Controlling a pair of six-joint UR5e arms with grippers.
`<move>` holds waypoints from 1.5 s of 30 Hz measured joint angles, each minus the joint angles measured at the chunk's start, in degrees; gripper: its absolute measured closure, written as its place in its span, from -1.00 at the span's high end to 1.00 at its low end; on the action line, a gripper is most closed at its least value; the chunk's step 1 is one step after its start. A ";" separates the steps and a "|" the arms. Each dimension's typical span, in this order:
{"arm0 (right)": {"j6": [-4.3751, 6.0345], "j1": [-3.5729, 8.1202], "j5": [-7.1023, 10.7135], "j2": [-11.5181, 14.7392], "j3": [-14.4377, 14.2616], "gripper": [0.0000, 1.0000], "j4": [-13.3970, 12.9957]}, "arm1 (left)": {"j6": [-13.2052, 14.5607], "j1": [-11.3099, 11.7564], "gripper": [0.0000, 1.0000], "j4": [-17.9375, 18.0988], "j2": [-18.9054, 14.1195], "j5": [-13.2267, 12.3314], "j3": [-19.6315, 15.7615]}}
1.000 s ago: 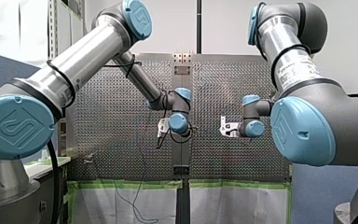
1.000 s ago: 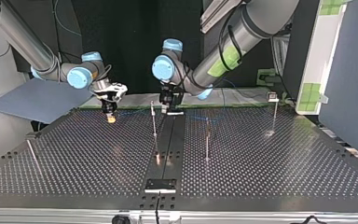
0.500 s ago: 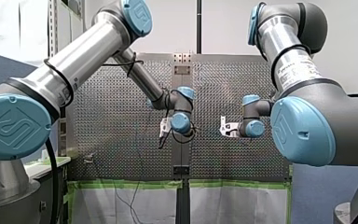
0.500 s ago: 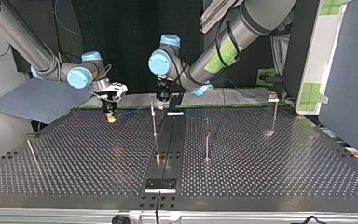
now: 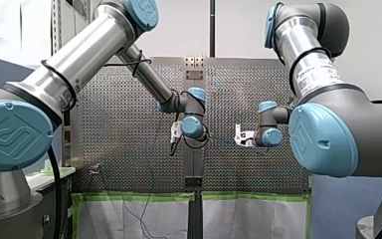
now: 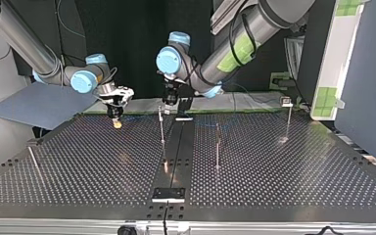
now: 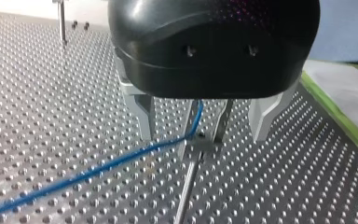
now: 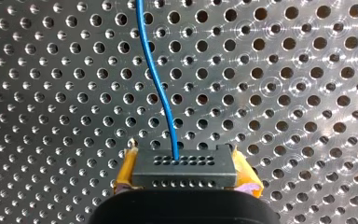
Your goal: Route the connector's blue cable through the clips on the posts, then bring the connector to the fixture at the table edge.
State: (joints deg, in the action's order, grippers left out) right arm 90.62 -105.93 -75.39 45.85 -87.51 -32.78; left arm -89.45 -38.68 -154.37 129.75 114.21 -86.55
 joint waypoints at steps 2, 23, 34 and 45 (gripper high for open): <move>-0.04 -0.04 -0.05 0.00 0.00 -1.00 0.10 | -0.21 -0.24 1.00 0.13 -0.46 -0.30 -0.66; -0.20 0.05 -0.20 0.00 0.00 -1.00 0.44 | -2.23 -2.01 1.00 0.43 -0.88 -0.32 -2.26; -0.26 0.24 -0.58 0.00 0.00 -1.00 0.59 | -2.76 -2.19 1.00 0.69 -0.87 -0.26 -2.27; -0.25 0.15 -0.65 0.00 0.00 -1.00 0.35 | -3.59 -2.45 1.00 1.45 -0.87 -0.27 -2.28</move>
State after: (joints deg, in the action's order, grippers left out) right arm 90.37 -105.78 -76.03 45.85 -87.51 -32.42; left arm -93.05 -41.13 -152.92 128.88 113.94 -88.83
